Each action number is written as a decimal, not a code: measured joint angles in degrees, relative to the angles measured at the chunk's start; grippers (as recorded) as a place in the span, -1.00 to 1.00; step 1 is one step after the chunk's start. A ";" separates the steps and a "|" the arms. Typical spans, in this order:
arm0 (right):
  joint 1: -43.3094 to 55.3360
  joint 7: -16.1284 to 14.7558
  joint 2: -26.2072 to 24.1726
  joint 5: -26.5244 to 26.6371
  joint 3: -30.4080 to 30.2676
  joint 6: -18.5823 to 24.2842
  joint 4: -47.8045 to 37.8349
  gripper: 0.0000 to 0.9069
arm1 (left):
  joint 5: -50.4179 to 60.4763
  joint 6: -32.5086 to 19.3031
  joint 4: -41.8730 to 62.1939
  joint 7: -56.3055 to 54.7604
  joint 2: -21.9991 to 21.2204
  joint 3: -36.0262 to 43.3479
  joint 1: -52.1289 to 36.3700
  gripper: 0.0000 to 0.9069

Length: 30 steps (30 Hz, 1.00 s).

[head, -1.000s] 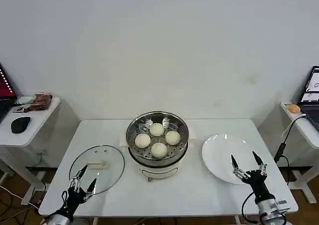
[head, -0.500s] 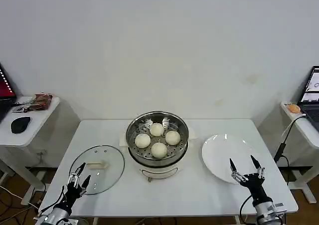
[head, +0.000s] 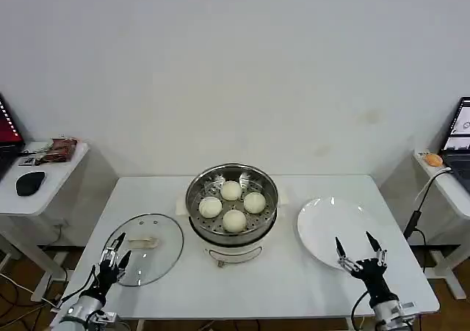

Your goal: Take steamed baozi put them in steamer then cover it.

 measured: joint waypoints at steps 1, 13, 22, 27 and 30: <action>0.03 -0.01 0.02 -0.09 0.00 0.04 -0.09 1.00 | 0.04 0.02 0.20 0.05 0.00 0.20 -0.34 1.00; 0.68 -0.18 0.06 -0.93 -0.41 0.62 -1.47 1.00 | 0.29 0.03 2.77 0.53 -0.27 2.05 -4.19 1.00; 0.92 -0.22 0.18 -1.29 -0.63 0.70 -2.08 1.00 | 0.01 -0.05 3.82 0.75 -0.46 3.09 -5.79 0.84; 0.70 -0.26 0.24 -1.45 -0.63 0.95 -2.21 1.00 | -0.27 -0.05 4.10 0.94 -0.54 3.76 -6.60 0.76; 0.43 -0.28 0.19 -1.48 -0.52 1.12 -2.21 1.00 | -0.27 -0.04 4.48 1.02 -0.68 4.22 -7.09 0.71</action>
